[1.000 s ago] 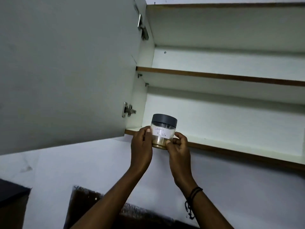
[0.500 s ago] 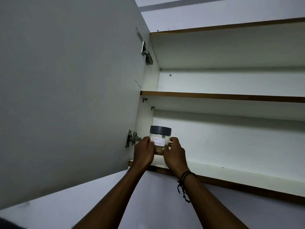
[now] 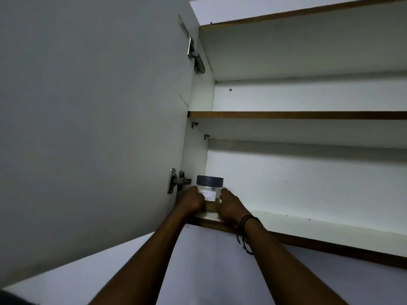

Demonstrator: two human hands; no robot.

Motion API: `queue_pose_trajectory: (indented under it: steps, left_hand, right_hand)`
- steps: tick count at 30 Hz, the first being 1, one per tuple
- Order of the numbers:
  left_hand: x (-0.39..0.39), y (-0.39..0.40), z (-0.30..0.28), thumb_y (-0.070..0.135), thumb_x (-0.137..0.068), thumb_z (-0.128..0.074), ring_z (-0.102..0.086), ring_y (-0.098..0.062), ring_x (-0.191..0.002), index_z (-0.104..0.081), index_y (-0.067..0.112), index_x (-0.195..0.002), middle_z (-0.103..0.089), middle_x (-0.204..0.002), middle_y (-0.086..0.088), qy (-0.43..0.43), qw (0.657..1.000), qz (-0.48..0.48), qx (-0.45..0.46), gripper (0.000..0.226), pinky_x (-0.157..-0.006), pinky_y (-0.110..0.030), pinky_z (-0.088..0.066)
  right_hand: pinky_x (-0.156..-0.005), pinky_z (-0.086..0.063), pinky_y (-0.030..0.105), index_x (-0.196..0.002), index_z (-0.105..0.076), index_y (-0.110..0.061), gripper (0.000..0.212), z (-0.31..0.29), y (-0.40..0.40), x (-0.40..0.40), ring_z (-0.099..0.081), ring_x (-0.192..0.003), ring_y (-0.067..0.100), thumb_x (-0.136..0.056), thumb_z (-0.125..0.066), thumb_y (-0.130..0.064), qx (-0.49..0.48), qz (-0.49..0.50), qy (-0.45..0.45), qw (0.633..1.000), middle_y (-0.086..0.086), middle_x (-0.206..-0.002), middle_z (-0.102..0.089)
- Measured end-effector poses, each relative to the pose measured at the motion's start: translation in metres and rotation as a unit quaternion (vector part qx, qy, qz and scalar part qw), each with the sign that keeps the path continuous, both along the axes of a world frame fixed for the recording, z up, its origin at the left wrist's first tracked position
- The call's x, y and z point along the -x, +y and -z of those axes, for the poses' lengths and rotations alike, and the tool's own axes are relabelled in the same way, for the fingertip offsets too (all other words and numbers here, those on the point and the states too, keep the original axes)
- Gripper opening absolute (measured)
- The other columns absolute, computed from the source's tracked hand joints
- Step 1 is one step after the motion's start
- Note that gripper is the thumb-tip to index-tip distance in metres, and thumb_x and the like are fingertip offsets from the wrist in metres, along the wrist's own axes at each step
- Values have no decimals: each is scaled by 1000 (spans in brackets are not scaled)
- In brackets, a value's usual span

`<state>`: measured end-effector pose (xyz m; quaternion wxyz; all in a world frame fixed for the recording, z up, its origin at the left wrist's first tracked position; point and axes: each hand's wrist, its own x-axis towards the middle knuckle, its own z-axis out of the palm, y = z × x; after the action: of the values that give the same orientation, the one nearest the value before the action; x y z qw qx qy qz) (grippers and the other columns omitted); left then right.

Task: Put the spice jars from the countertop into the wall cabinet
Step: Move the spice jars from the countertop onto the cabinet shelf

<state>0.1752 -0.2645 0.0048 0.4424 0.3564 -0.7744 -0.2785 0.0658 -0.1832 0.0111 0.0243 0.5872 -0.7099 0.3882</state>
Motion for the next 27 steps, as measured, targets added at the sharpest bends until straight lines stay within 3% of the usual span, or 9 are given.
queue_pose_trajectory:
  steps: [4, 8, 13, 17, 20, 23, 27]
  left_hand:
    - [2, 3, 3, 6, -96, -46, -59, -27, -94, -55, 8, -104, -64, -115, -19, 10, 1000, 7, -4, 13, -75, -30, -44]
    - [1, 9, 12, 8, -96, -44, -63, -35, -102, -60, 1, -103, -66, -111, -22, 42, 998, -31, 46, 19, -79, -35, -49]
    - [-8, 34, 34, 6, -97, -47, -64, -29, -102, -64, 2, -112, -69, -110, -16, 106, 981, -6, 161, 23, -86, -39, -54]
    - [-17, 61, 59, 10, -100, -51, -61, -15, -108, -64, 6, -124, -68, -122, -9, 166, 966, 14, 198, 28, -93, -31, -50]
    - [-22, 87, 84, 16, -100, -53, -63, -12, -110, -65, 13, -125, -70, -120, -1, 167, 966, 35, 195, 28, -95, -31, -51]
    - [-27, 117, 120, 16, -98, -52, -63, 2, -102, -68, 22, -118, -70, -110, 14, 175, 964, 70, 188, 26, -87, -13, -47]
    - [-31, 154, 179, 13, -99, -49, -64, 4, -101, -67, 22, -117, -71, -108, 14, 183, 969, 106, 126, 28, -83, -7, -45]
  right_hand:
    - [-81, -34, 19, -129, -45, -3, 33, 2, 0, 0, -53, -118, 28, -97, -45, -8, -7, 13, 11, 1000, 16, -132, -54]
    - [-80, -35, 18, -123, -50, -3, 30, 6, 7, -3, -54, -118, 27, -93, -46, -3, 31, 16, 7, 999, 15, -131, -56]
    - [-77, -38, 19, -118, -58, -5, 29, 13, 31, -6, -58, -111, 24, -90, -50, -5, 106, -1, 2, 994, 12, -124, -61]
    - [-70, -38, 5, -123, -61, -15, 34, 30, 61, -17, -58, -103, 10, -89, -56, -12, 175, -33, -51, 983, 0, -122, -64]
    - [-72, -39, 1, -123, -62, -17, 32, 57, 89, -26, -59, -100, 3, -91, -59, -16, 204, -63, -49, 976, -6, -117, -65]
    - [-74, -41, 2, -121, -64, -18, 28, 98, 117, -37, -60, -97, -1, -94, -57, -18, 198, -89, -43, 975, -9, -112, -66]
    - [-74, -40, -2, -119, -63, -18, 25, 160, 149, -46, -57, -93, -6, -96, -53, -19, 181, -73, -44, 980, -9, -113, -63]
